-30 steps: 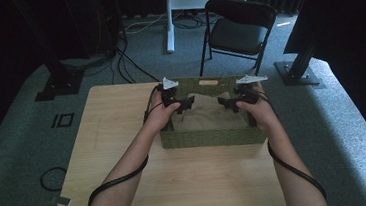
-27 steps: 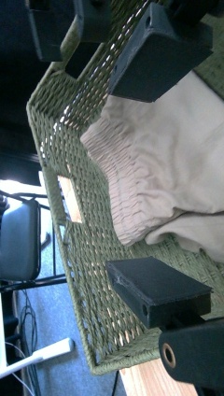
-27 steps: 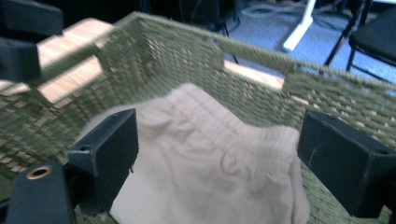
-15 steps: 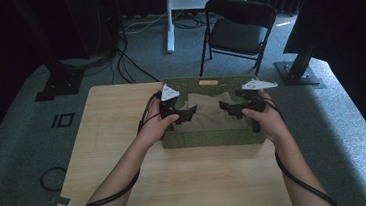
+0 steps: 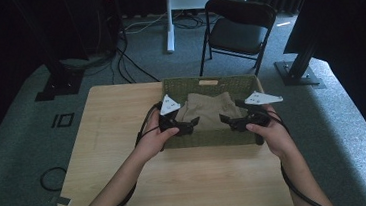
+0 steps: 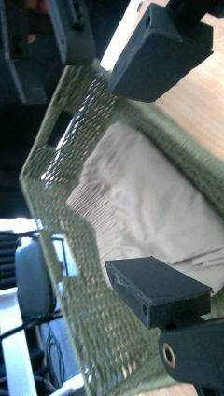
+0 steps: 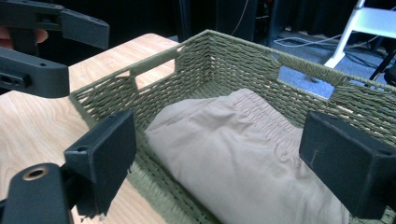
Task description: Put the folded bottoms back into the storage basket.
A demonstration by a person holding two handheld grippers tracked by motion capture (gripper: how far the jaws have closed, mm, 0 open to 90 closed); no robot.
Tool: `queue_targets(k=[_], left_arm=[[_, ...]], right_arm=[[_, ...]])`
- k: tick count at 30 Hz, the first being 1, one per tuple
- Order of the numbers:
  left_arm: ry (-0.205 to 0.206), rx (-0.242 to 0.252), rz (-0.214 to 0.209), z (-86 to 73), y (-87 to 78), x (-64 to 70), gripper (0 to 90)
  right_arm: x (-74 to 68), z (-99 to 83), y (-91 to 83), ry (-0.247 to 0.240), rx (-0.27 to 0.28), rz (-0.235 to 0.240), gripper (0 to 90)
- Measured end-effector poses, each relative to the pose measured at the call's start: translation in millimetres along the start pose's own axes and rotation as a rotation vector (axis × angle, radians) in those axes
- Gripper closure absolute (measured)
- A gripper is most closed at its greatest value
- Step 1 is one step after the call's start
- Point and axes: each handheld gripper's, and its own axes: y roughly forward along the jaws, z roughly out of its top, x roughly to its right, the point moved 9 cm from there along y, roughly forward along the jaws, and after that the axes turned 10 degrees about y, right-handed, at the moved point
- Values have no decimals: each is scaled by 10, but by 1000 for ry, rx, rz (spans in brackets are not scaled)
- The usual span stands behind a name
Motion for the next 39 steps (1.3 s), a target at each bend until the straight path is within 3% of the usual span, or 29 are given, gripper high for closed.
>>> queue_targets(k=[3,6,10,14,20,31,33,35,39], left_arm=[[-3,7,-26,-30,-37,71,154],[16,-5,-22,-95,-68,99,154],[8,9,-19,-160,-153,149,154],[46,2,-12,-221,-227,201,154],[2,17,-78,-323,-337,313,154],[37,-28,-68,-607,-382,398,154],[50,-27,-60,-636,-394,408,154],[37,-22,-67,-674,-412,428,154],[43,-52,-52,-831,-437,429,154]], right_arm=[[-33,-42,-47,-7,12,-7,110],[-60,-87,-103,-15,18,-11,109],[-96,-166,-162,-19,18,-1,109],[-133,-272,-189,-26,14,6,109],[-179,-408,-249,-17,16,18,109],[-186,-670,-412,-39,10,4,109],[-175,-750,-414,-39,0,-3,109],[-169,-835,-411,-29,-8,3,109],[-124,-1032,-388,-32,-41,-9,110]])
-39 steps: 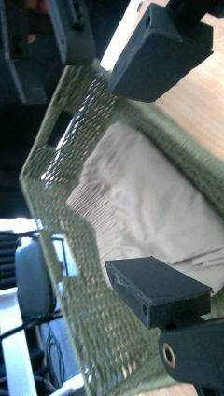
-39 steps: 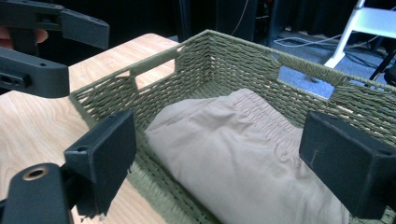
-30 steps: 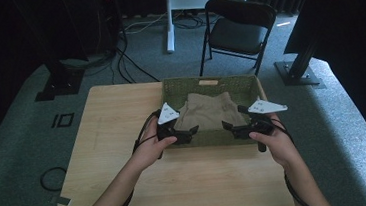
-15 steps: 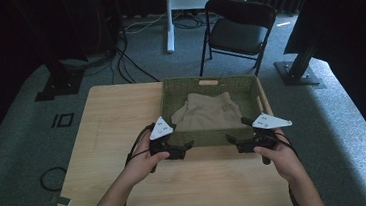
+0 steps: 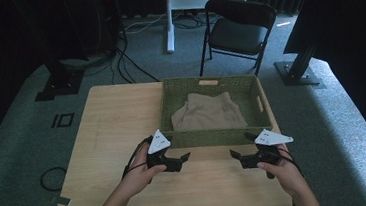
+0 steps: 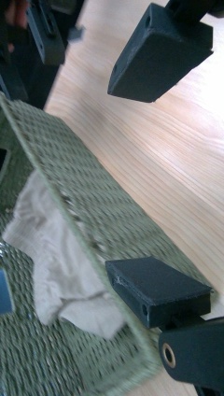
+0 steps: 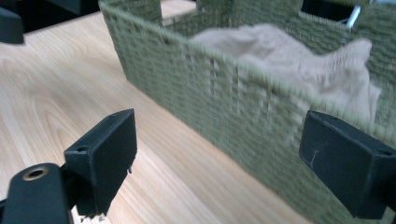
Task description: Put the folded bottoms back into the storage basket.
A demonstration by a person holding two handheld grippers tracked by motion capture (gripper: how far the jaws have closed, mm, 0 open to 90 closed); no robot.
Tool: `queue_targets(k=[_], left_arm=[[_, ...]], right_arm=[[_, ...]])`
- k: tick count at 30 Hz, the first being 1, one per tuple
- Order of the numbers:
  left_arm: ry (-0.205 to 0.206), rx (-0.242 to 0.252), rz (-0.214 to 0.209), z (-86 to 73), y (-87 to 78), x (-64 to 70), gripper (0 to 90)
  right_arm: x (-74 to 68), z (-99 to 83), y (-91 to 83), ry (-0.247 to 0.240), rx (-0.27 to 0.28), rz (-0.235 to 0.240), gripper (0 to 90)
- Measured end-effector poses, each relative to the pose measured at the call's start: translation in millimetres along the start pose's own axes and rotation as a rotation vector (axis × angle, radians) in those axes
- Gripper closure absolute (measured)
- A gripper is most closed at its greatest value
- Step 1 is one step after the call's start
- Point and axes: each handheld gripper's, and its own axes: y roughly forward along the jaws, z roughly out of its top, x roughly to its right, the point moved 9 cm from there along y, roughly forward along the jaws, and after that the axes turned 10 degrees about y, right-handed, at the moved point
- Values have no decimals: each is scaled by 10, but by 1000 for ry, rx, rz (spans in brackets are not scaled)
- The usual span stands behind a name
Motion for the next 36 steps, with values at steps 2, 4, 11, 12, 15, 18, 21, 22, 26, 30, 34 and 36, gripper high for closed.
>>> queue_targets(k=[2,4,11,12,15,18,21,22,26,30,34,36], left_arm=[[-11,-11,-3,-80,-5,4,154],[-30,-14,-1,-152,-7,-6,154],[-50,-39,31,-413,-19,-107,154],[-61,-44,41,-470,-28,-133,154],[-90,-57,60,-611,-67,-192,154],[-106,-77,82,-750,-117,-248,154],[-130,-84,96,-849,-165,-289,154],[-136,-90,103,-894,-188,-309,154],[-167,-104,139,-1033,-275,-407,154],[-193,-112,171,-1137,-349,-476,155],[-195,-121,191,-1195,-374,-513,154],[-207,-127,216,-1252,-412,-567,154]], right_arm=[[16,-81,16,5,-15,-3,109],[40,-169,37,3,-28,-15,109],[116,-392,90,4,-60,-45,109],[126,-410,92,-1,-64,-52,109],[175,-488,94,5,-77,-73,109],[230,-548,89,14,-86,-94,109],[281,-597,72,28,-89,-111,109],[293,-604,67,28,-89,-115,109],[372,-658,27,38,-101,-152,109],[438,-708,-26,38,-118,-192,109],[490,-761,-62,49,-135,-219,109],[515,-777,-86,50,-141,-235,109]])
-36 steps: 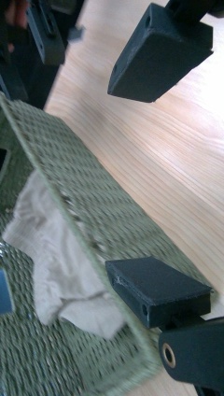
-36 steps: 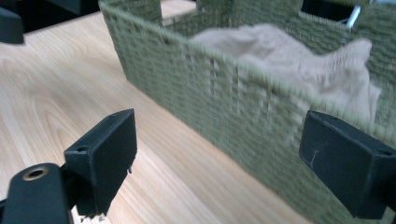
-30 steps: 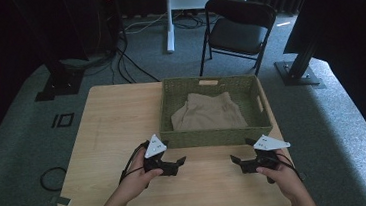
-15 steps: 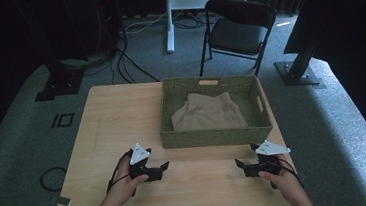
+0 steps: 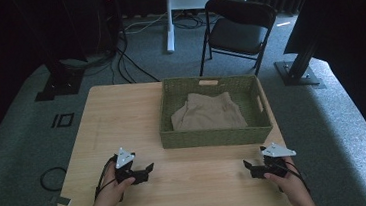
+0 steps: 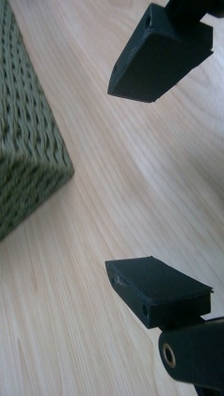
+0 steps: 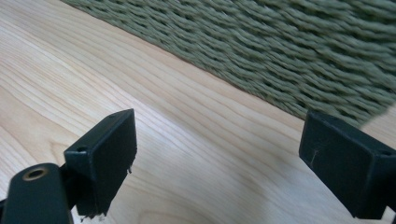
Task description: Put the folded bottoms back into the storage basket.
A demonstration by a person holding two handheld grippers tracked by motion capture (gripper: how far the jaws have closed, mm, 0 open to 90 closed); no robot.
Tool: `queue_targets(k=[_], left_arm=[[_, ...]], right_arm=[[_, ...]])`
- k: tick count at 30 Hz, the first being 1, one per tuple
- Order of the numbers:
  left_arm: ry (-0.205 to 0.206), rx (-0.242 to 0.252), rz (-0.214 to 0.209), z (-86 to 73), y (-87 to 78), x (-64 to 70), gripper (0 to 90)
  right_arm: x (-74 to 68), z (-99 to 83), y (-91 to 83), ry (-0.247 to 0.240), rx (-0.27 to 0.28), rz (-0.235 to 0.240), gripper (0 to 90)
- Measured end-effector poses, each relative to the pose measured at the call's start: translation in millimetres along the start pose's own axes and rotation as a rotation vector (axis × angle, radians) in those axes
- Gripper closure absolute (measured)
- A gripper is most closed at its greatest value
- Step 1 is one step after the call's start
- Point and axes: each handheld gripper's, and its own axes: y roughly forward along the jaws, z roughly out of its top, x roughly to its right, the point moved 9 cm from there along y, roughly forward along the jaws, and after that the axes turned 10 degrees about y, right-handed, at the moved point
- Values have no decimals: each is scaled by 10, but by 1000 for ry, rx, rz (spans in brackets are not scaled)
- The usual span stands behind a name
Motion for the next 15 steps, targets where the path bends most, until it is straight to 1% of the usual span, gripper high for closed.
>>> queue_targets(k=[2,4,6,8,9,10,11,13,15], left_arm=[[-12,-6,18,-40,-11,-52,155],[-8,-9,27,-79,-15,-95,154],[-22,-19,31,-125,-17,-131,154],[-30,-29,50,-167,-24,-183,155],[-38,-34,58,-189,-32,-208,154],[-38,-34,58,-189,-32,-208,154],[-55,-35,68,-219,-56,-254,154],[-64,-41,83,-251,-87,-307,154],[-64,-53,102,-287,-126,-371,154]], right_arm=[[25,-8,-24,11,3,-11,109],[53,-12,-43,28,12,-20,109],[87,-32,-54,27,4,-36,110],[131,-46,-65,35,-1,-57,110],[145,-56,-72,32,-3,-62,110],[145,-56,-72,32,-3,-62,110],[166,-79,-80,47,-5,-66,110],[188,-113,-82,48,-13,-75,110],[203,-146,-82,54,-21,-82,110]])
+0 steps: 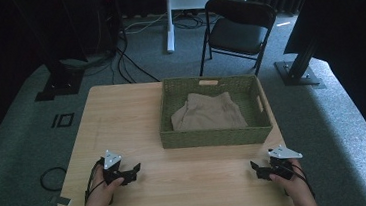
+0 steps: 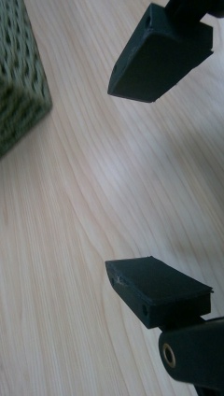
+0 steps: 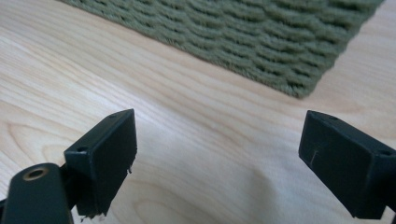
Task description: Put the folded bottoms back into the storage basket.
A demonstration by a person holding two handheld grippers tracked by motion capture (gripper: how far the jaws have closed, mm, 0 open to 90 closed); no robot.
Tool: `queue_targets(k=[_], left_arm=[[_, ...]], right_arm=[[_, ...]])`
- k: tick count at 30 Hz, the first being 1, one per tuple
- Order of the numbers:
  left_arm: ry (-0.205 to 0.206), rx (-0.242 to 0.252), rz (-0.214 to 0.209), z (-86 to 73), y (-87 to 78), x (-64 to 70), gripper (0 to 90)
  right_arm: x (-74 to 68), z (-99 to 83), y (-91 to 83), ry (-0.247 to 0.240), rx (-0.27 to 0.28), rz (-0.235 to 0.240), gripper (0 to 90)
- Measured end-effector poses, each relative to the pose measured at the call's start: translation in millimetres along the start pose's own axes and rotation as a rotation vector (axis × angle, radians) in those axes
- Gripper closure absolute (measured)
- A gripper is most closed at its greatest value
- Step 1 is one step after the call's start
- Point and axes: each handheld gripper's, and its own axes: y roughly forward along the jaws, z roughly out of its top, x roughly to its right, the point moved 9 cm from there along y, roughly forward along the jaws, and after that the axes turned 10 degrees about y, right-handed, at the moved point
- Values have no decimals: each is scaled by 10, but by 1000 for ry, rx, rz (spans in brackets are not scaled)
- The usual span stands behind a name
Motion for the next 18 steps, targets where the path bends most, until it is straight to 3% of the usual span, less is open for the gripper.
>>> queue_targets(k=[6,18], left_arm=[[-23,-13,55,-83,-80,-180,155],[-65,-71,97,-273,-97,-301,155]], right_arm=[[36,-67,7,12,-12,-23,111],[91,-158,54,39,-58,-49,137]])
